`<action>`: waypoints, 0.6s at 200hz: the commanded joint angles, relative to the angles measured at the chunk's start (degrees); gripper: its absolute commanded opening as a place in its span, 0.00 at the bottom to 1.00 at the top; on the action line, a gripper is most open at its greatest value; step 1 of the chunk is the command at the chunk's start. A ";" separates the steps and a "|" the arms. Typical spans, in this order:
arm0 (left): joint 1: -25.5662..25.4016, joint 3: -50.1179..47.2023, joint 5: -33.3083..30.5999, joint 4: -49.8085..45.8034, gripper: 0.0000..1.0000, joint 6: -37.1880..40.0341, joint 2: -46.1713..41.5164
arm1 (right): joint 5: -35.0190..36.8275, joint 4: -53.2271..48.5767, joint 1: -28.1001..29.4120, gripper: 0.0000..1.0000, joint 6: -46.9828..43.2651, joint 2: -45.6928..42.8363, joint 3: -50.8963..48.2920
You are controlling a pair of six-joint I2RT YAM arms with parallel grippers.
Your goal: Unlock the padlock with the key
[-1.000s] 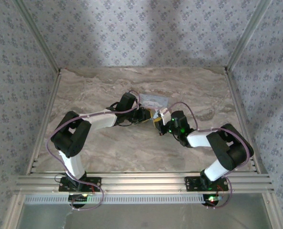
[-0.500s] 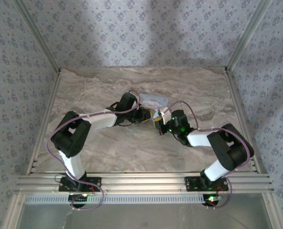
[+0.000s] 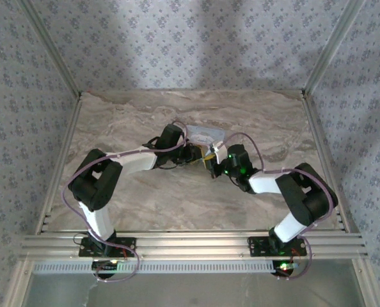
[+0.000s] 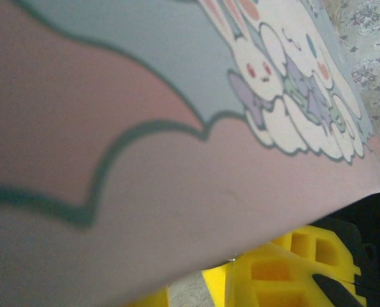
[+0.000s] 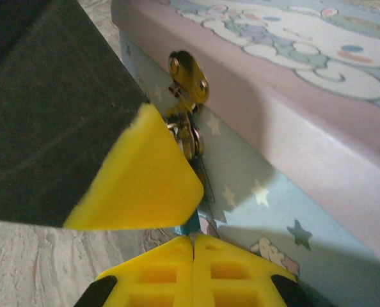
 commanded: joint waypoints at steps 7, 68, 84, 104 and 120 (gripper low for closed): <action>-1.55 -0.63 5.07 -1.67 0.21 -0.11 -0.20 | 2.20 8.97 -0.09 0.00 1.79 0.77 3.14; -1.55 -0.70 6.21 -0.68 0.21 -0.72 0.51 | 1.60 12.97 -0.14 0.00 5.13 1.98 4.19; -1.60 -0.70 6.37 -0.41 0.21 -0.94 0.77 | 1.81 12.62 -0.03 0.00 4.98 2.53 3.51; -1.56 -0.67 6.90 0.10 0.22 -1.45 1.62 | 2.43 11.59 0.02 0.00 4.85 3.38 2.36; -1.57 -0.79 7.66 1.19 0.22 -2.31 2.60 | 3.09 11.35 0.28 0.00 5.29 3.77 0.90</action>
